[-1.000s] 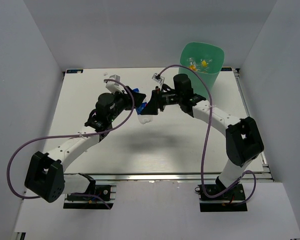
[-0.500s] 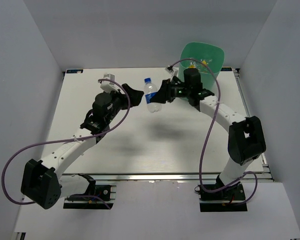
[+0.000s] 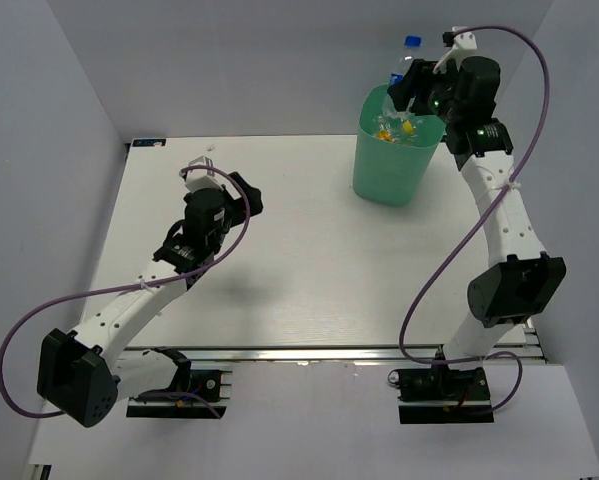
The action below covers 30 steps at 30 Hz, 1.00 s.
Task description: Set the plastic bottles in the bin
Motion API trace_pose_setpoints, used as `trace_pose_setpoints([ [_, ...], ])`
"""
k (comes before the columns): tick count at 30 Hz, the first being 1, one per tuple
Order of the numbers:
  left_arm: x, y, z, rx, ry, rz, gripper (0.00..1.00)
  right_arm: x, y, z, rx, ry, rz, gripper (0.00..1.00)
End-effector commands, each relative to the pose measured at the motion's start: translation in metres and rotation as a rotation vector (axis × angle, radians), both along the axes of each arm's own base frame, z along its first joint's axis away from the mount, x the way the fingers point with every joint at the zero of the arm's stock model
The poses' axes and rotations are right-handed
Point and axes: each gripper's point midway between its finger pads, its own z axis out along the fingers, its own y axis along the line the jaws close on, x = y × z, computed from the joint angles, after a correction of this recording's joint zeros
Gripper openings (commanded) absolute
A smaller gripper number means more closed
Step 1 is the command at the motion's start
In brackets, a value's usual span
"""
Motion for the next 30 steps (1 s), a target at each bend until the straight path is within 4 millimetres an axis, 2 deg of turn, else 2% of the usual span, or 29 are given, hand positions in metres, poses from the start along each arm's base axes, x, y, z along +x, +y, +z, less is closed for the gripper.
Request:
trace_pose_setpoints([
  [1, 0.001, 0.014, 0.001, 0.036, 0.014, 0.060, 0.98, 0.024, -0.026, -0.028, -0.100, 0.067, -0.127, 0.65],
  [2, 0.001, 0.015, 0.001, 0.037, 0.016, 0.065, 0.98, 0.029, -0.027, -0.038, -0.110, 0.092, -0.134, 0.82],
  [4, 0.001, 0.017, -0.001, 0.051, 0.027, 0.073, 0.98, 0.033, -0.030, -0.034, -0.118, 0.089, -0.142, 0.89],
  [5, 0.001, 0.017, -0.001, 0.054, 0.029, 0.074, 0.98, 0.035, -0.030, -0.041, -0.128, 0.115, -0.142, 0.89],
  [6, 0.000, 0.017, -0.001, 0.057, 0.030, 0.073, 0.98, 0.035, -0.029, -0.031, -0.128, 0.100, -0.140, 0.89],
  [10, 0.000, 0.022, -0.001, 0.061, 0.030, 0.096, 0.98, 0.030, -0.030, -0.021, -0.132, 0.082, -0.139, 0.89],
  [15, 0.001, 0.025, -0.006, 0.076, 0.042, 0.110, 0.98, 0.010, -0.041, -0.004, -0.123, 0.048, -0.188, 0.89],
  [16, 0.002, 0.026, -0.007, 0.079, 0.046, 0.117, 0.98, 0.008, -0.050, -0.025, -0.138, 0.092, -0.235, 0.89],
  [17, 0.002, 0.028, -0.008, 0.088, 0.055, 0.126, 0.98, -0.003, -0.060, -0.017, -0.133, 0.076, -0.286, 0.89],
  [18, 0.004, 0.030, -0.010, 0.096, 0.068, 0.133, 0.98, -0.009, -0.067, -0.021, -0.137, 0.085, -0.321, 0.89],
  [19, 0.005, 0.032, -0.013, 0.105, 0.080, 0.140, 0.98, -0.014, -0.085, -0.029, -0.155, 0.104, -0.404, 0.89],
  [21, 0.007, 0.036, -0.016, 0.110, 0.095, 0.158, 0.98, -0.038, -0.104, -0.053, -0.139, 0.168, -0.487, 0.89],
  [22, 0.009, 0.041, -0.019, 0.109, 0.102, 0.173, 0.98, -0.057, -0.122, -0.074, -0.135, 0.206, -0.546, 0.89],
  [24, 0.010, 0.045, -0.023, 0.104, 0.114, 0.175, 0.98, -0.075, -0.138, -0.095, -0.081, 0.240, -0.606, 0.89],
  [25, 0.012, 0.050, -0.024, 0.102, 0.116, 0.186, 0.98, -0.084, -0.153, -0.107, -0.070, 0.254, -0.657, 0.89],
  [26, 0.013, 0.051, -0.022, 0.098, 0.109, 0.191, 0.98, -0.097, -0.161, -0.102, -0.044, 0.214, -0.693, 0.89],
  [27, 0.014, 0.053, -0.022, 0.093, 0.106, 0.194, 0.98, -0.110, -0.168, -0.142, -0.058, 0.281, -0.733, 0.89],
  [28, 0.015, 0.054, -0.021, 0.086, 0.105, 0.192, 0.98, -0.118, -0.178, -0.154, -0.069, 0.288, -0.787, 0.89],
  [29, 0.017, 0.054, -0.020, 0.080, 0.099, 0.190, 0.98, -0.125, -0.181, -0.155, -0.066, 0.266, -0.806, 0.89],
  [30, 0.019, 0.053, -0.021, 0.077, 0.100, 0.186, 0.98, -0.135, -0.184, -0.181, -0.102, 0.305, -0.816, 0.89],
])
